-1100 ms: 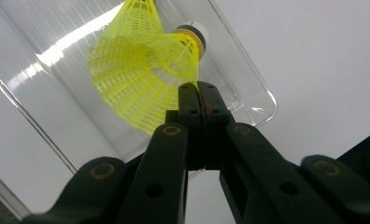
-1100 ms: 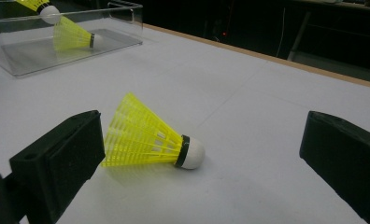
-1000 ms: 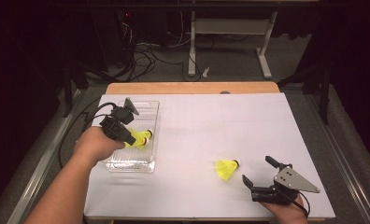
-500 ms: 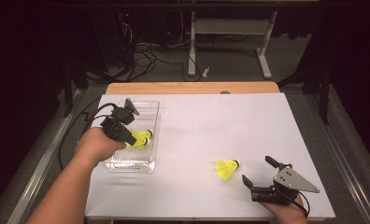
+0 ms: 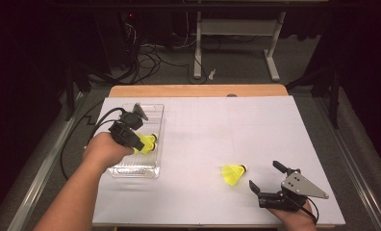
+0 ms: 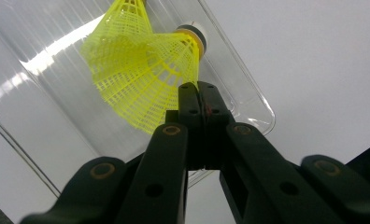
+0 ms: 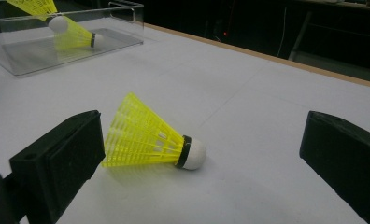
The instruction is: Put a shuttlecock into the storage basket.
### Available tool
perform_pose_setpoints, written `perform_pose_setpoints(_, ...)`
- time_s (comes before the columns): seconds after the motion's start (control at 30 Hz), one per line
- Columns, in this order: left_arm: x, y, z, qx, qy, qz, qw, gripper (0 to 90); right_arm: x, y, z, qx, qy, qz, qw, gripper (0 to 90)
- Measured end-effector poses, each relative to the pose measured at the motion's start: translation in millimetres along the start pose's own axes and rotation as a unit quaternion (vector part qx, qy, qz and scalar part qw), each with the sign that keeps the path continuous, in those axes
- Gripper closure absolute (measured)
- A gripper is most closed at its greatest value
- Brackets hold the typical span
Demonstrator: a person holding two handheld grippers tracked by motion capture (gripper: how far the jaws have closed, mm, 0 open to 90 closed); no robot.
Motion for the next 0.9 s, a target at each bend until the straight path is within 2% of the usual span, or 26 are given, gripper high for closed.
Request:
perform_pose_setpoints(0.4, -1.9, -17.6, 3.8, -0.007, 0.001, -0.011, 0.9999, 90.0, 0.3, 0.6, 1.2, -0.001, 0.001, 0.001, 1.0000, 0.7)
perform_pose_setpoints(0.9, -5.3, -28.7, 4.4, -0.016, 0.000, -0.012, 0.9998, 89.9, 0.1, 0.4, 0.4, -0.001, 0.003, 0.000, 1.0000, 0.7)
Point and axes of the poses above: each handheld gripper's, and its own axes: y roughly backward along the jaws, x roughly out of its top, z roughly to its right, the point moved 6 cm from there along -y, roughly forward along the jaws, and after that the axes turned 2 degrees about y, right-handed, at the moved point
